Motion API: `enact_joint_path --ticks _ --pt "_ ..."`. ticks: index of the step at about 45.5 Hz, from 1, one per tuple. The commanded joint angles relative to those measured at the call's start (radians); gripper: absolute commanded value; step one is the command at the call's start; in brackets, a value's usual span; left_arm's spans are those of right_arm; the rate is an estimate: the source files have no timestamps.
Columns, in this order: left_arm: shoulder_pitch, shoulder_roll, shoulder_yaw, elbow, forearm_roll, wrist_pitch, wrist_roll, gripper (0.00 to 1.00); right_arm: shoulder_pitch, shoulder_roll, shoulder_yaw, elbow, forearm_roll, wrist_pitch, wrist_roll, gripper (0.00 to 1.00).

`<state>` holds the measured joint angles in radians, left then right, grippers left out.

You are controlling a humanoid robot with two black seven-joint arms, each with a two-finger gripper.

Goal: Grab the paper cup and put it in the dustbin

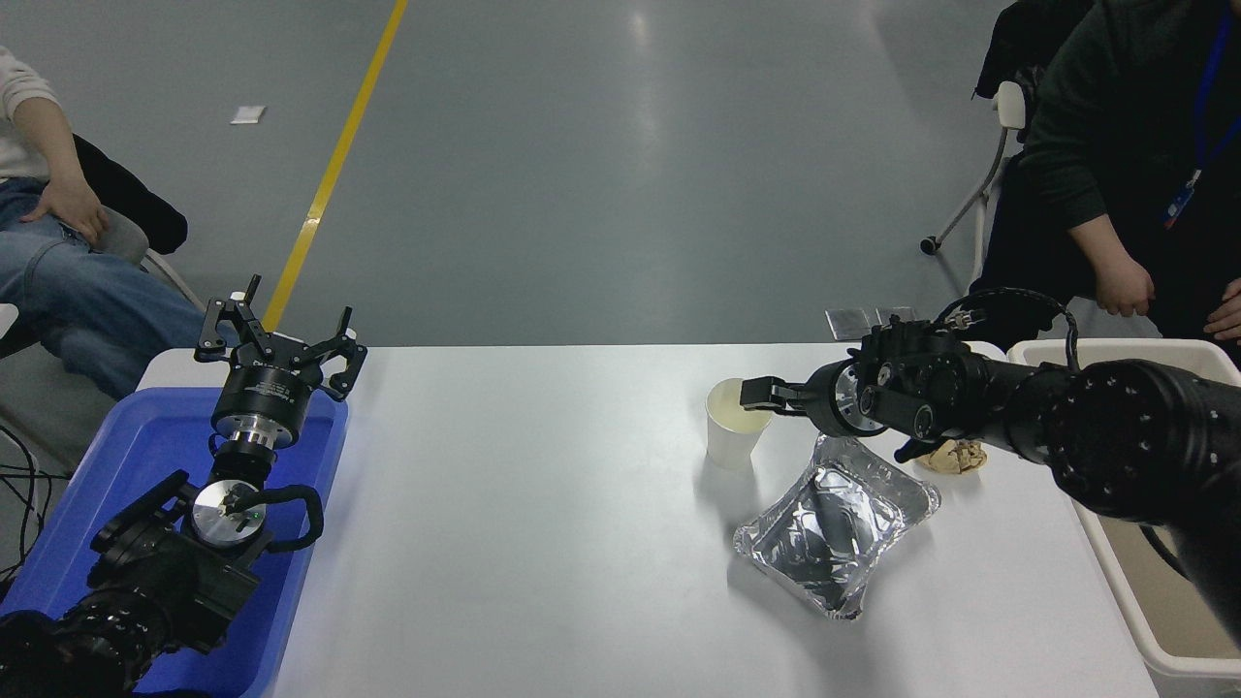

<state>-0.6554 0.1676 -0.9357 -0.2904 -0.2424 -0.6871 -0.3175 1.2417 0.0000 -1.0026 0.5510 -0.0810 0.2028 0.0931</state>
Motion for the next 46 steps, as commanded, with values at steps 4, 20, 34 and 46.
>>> enact_joint_path --ticks 4,20,34,46 --pt "-0.001 0.000 0.000 -0.001 0.000 0.000 0.000 0.99 -0.031 0.000 0.013 -0.006 -0.092 -0.062 0.004 0.79" --pt "0.000 0.000 0.000 0.000 0.000 0.000 0.000 0.99 -0.047 0.000 0.015 -0.005 -0.105 -0.092 0.023 0.00" --pt "0.000 0.000 0.000 -0.001 0.000 0.000 0.000 0.99 -0.005 0.000 0.027 -0.003 -0.140 -0.091 0.089 0.00" --pt "0.000 0.000 0.000 0.000 0.000 0.000 0.000 0.99 0.172 0.000 0.007 0.082 -0.128 -0.066 0.089 0.00"
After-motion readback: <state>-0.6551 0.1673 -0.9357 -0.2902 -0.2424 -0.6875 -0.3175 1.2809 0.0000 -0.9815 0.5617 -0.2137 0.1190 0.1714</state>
